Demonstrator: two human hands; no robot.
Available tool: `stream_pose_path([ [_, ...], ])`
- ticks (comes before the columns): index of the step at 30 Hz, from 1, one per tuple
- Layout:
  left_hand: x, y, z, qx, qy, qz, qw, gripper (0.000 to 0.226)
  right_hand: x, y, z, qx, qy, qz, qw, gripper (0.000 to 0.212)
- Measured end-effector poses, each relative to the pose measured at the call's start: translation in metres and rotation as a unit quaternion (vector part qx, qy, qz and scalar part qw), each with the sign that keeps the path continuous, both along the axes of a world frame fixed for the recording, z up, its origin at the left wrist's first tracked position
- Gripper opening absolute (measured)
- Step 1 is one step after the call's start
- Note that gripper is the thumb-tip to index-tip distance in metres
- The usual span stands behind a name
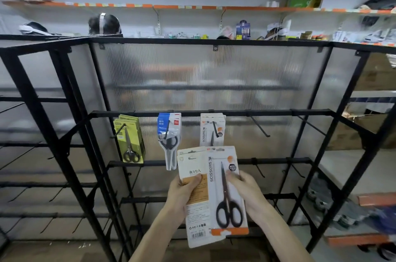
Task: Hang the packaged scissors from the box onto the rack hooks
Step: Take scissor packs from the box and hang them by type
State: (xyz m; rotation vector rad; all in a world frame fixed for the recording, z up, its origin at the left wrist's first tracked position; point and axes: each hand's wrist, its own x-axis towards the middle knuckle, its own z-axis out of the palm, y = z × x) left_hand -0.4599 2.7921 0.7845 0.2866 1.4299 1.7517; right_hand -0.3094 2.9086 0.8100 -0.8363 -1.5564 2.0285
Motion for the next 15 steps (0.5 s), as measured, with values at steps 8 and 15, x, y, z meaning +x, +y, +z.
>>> stream_pose_path([
  [8, -0.016, -0.006, -0.011, -0.032, 0.021, 0.076, 0.996, 0.032, -0.028, 0.022, 0.017, 0.190, -0.060, -0.077, 0.977, 0.033],
  [15, -0.027, -0.009, -0.021, -0.050, 0.023, 0.090, 0.994, 0.028, -0.044, 0.033, -0.002, 0.156, -0.073, -0.099, 0.980, 0.019],
])
